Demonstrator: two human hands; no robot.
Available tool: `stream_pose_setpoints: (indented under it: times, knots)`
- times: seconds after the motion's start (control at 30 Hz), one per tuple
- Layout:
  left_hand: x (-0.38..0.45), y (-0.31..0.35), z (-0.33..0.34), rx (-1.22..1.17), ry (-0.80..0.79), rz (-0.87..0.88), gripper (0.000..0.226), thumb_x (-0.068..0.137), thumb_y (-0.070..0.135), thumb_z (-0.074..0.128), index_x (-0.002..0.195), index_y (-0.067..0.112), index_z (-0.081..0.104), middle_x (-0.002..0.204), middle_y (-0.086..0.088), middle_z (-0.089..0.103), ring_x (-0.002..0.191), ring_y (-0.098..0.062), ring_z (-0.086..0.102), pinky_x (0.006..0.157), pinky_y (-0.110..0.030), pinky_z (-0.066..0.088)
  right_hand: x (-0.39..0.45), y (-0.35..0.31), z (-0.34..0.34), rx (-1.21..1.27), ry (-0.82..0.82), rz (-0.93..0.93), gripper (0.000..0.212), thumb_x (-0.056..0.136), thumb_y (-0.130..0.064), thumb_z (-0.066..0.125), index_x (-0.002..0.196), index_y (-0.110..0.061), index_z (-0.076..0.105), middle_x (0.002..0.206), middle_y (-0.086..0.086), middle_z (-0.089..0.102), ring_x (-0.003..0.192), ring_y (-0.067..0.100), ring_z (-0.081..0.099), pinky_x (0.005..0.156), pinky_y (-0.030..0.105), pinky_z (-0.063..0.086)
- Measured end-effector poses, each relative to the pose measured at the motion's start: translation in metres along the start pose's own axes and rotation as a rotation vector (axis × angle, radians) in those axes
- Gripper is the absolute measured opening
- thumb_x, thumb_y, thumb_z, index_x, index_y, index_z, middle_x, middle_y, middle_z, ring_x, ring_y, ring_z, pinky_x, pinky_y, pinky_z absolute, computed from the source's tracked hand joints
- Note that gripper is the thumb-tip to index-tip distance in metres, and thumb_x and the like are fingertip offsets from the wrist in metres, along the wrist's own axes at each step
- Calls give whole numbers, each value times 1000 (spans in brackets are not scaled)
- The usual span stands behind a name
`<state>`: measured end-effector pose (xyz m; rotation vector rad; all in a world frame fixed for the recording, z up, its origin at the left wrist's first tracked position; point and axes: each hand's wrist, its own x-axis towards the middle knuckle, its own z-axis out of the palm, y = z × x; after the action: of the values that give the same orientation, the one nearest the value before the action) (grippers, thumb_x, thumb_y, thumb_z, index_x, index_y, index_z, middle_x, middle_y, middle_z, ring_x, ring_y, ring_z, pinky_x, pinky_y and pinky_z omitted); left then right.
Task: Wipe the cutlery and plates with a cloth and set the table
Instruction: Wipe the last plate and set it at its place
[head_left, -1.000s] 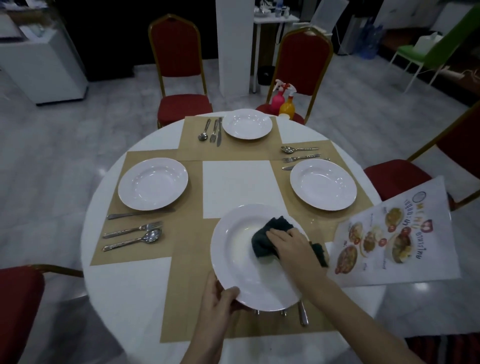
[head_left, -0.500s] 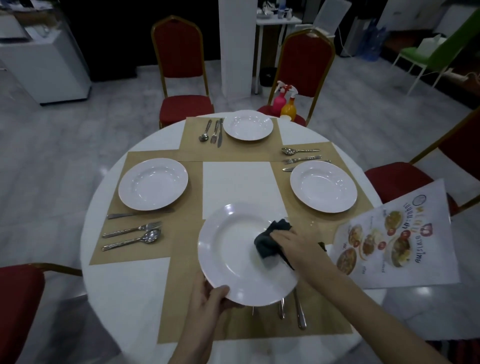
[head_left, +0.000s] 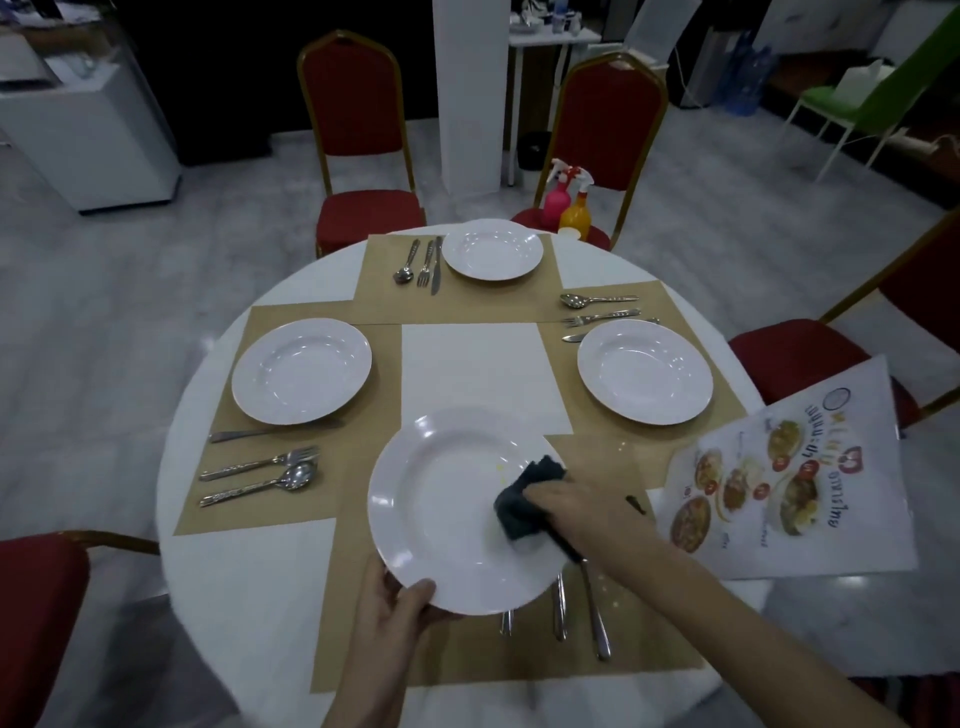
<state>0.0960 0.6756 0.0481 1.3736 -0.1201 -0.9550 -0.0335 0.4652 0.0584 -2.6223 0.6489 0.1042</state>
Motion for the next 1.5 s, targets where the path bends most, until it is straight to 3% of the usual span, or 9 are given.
stream_pose_setpoints:
  times: [0.13, 0.23, 0.43, 0.63, 0.77, 1.03, 1.23, 1.4, 1.5]
  knots:
    - [-6, -6, 34, 98, -113, -35, 49, 73, 10, 64, 118, 24, 52, 115, -11, 61, 102, -30, 64, 67, -42, 60, 8, -11, 11, -111, 285, 132, 37, 54, 4, 82, 84, -10, 66, 78, 3, 68, 68, 21, 61, 60, 29, 52]
    - [-11, -11, 60, 83, -185, -25, 48, 86, -5, 58, 127, 21, 49, 115, -10, 64, 97, -25, 68, 68, -40, 59, 28, -46, 23, 98, 358, 232, 22, 73, 4, 67, 87, -13, 63, 83, 3, 67, 73, 20, 60, 67, 34, 55]
    - [4, 1, 26, -11, -37, 25, 44, 91, -8, 48, 127, 15, 56, 116, -10, 69, 101, -27, 69, 72, -36, 59, 17, -52, 19, -47, 22, -232, 20, 82, -2, 57, 95, -15, 63, 95, 0, 66, 82, 24, 56, 71, 32, 44]
    - [-2, 0, 22, 81, -80, -1, 48, 74, 10, 64, 118, 23, 53, 114, -8, 61, 104, -26, 63, 66, -32, 59, 1, 0, -2, -262, 304, 21, 46, 32, -1, 86, 67, -14, 60, 62, 0, 60, 56, 18, 55, 50, 26, 44]
    - [-9, -10, 53, 137, -192, -7, 42, 80, 7, 63, 118, 21, 51, 107, -9, 64, 91, -23, 68, 64, -37, 59, 14, -41, 22, -15, 418, 218, 33, 63, 3, 73, 92, -11, 66, 90, 4, 69, 82, 22, 61, 75, 31, 52]
    - [9, -8, 15, 62, -2, 26, 37, 85, -1, 58, 114, 22, 59, 110, -9, 67, 93, -25, 69, 66, -38, 60, 3, -56, 40, -178, 190, -202, 25, 62, -6, 77, 83, -15, 66, 81, 0, 67, 68, 17, 56, 59, 29, 52]
    - [-4, 1, 17, 221, -94, 38, 46, 76, 17, 69, 116, 28, 49, 116, -2, 57, 104, -22, 60, 69, -39, 60, -9, 1, 29, -281, 319, 57, 39, 51, 2, 86, 84, -9, 69, 82, 5, 70, 70, 22, 62, 60, 32, 56]
    - [-12, 8, 46, 427, -206, 133, 31, 93, 1, 52, 106, 28, 43, 96, 2, 61, 78, -14, 66, 66, -33, 59, 8, -25, 45, 269, 378, 412, 20, 98, -12, 43, 101, -11, 63, 98, 5, 64, 92, 23, 60, 71, 20, 45]
    - [-6, 11, 40, 458, -166, 107, 32, 93, 3, 51, 107, 30, 44, 97, 4, 60, 79, -6, 63, 74, -41, 59, 13, -43, 48, 316, 446, 316, 24, 100, -12, 43, 106, -16, 65, 94, -5, 65, 83, 8, 58, 66, 10, 40]
